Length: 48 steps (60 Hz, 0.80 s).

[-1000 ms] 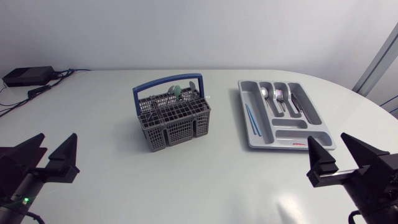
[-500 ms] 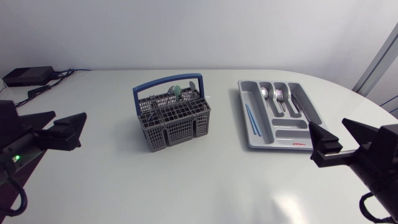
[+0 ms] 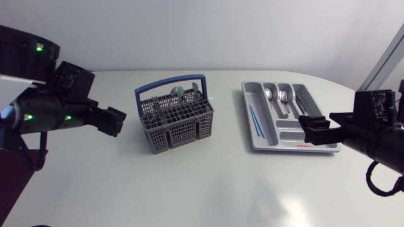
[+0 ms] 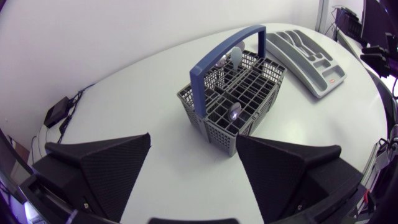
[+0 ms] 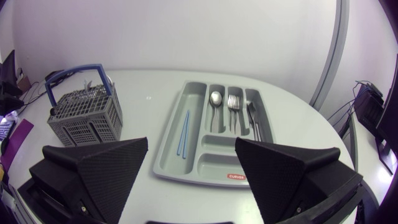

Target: Unload the cutlery basket into the drawer organizer.

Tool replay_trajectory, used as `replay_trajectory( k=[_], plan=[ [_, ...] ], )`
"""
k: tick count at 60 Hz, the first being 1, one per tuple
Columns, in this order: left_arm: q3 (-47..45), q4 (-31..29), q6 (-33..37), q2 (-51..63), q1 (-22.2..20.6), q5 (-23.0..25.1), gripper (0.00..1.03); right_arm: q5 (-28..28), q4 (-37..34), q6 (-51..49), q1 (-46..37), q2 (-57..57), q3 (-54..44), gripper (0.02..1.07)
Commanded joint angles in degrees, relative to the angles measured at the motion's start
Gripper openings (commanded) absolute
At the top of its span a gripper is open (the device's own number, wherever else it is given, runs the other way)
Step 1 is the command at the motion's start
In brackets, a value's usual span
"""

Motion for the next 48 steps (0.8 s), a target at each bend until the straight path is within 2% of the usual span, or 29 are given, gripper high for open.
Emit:
replay_trajectory(
  k=[1,6,12,24,35,48],
  plan=[
    [3.6,-1.5,1.2,3.7,-3.4,-2.9,0.96,0.3,-3.4,-1.0,0.6,4.1,4.0,1.03],
    [5.9,-2.7,0.9,7.1,-7.1,-5.8,0.96,-1.4,-6.6,-2.5,0.9,8.0,6.7,1.03],
    [8.8,-4.5,0.6,11.0,-10.7,-7.8,0.96,-6.7,-7.8,-4.0,0.5,9.4,7.3,1.03],
    [13.4,-5.9,-1.3,19.0,-16.3,-14.7,0.96,-10.3,-9.1,-8.4,1.3,10.7,9.0,1.03],
    [15.6,-5.7,-2.5,24.7,-17.6,-18.5,0.95,-10.3,-9.7,-7.7,2.4,13.7,11.4,1.03],
    [16.4,-4.2,-2.8,28.3,-16.7,-19.8,0.84,-10.1,-9.0,-7.5,3.6,14.3,11.3,1.03]
  ],
)
